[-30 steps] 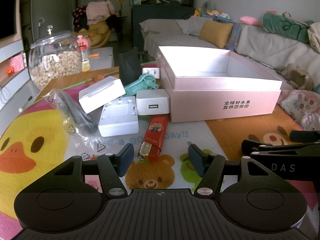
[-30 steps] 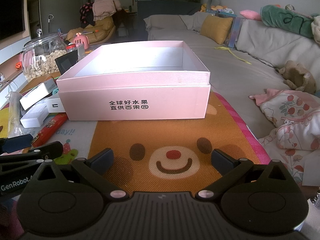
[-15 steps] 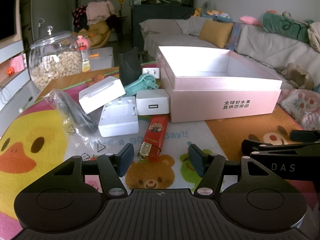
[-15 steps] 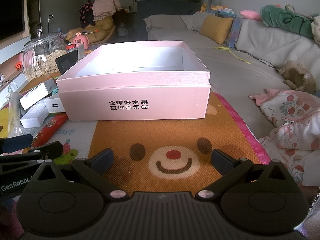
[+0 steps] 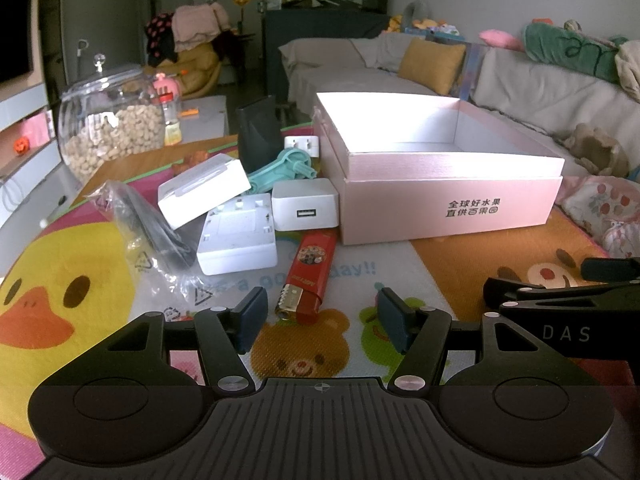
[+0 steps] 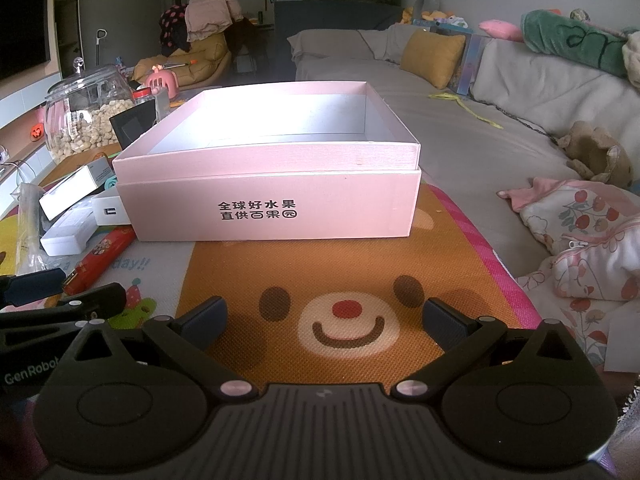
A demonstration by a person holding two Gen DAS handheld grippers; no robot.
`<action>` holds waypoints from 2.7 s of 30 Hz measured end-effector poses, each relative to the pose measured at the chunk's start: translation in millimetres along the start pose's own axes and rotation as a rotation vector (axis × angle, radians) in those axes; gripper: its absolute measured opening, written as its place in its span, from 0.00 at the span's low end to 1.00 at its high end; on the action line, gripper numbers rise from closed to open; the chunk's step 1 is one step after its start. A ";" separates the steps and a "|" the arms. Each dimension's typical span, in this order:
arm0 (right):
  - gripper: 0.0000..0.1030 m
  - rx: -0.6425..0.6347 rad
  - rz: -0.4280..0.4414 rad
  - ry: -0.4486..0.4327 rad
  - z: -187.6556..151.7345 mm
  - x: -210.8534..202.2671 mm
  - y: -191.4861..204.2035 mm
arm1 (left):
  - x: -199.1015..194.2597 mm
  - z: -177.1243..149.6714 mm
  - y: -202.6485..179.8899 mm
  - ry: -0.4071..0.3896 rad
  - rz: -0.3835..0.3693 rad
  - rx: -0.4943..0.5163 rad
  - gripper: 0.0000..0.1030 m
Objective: Organize rigid objects
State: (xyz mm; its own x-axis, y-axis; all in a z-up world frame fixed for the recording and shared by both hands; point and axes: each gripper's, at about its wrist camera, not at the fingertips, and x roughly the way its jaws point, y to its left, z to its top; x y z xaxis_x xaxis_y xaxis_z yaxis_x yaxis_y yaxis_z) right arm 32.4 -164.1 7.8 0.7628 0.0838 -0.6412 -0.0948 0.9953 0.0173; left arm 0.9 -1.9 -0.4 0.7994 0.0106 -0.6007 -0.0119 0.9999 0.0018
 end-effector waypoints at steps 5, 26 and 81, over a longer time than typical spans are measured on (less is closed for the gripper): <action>1.00 -0.002 -0.001 0.001 -0.4 0.5 0.3 | -0.9 0.9 1.2 0.001 -0.008 -0.010 0.65; 1.00 -0.061 0.070 0.079 6.7 1.4 -7.2 | 26.3 50.2 151.5 0.027 0.101 -0.395 0.58; 0.66 -0.289 0.304 -0.167 40.5 -98.7 33.9 | -76.9 -13.0 83.0 -0.083 -0.234 0.024 0.23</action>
State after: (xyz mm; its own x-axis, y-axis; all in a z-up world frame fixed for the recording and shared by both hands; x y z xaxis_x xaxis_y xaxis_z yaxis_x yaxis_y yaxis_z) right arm -20.2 -136.7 102.7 0.7632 0.4001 -0.5074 -0.4868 0.8724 -0.0442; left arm -69.4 80.3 35.6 0.8254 -0.2214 -0.5194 0.1925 0.9751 -0.1098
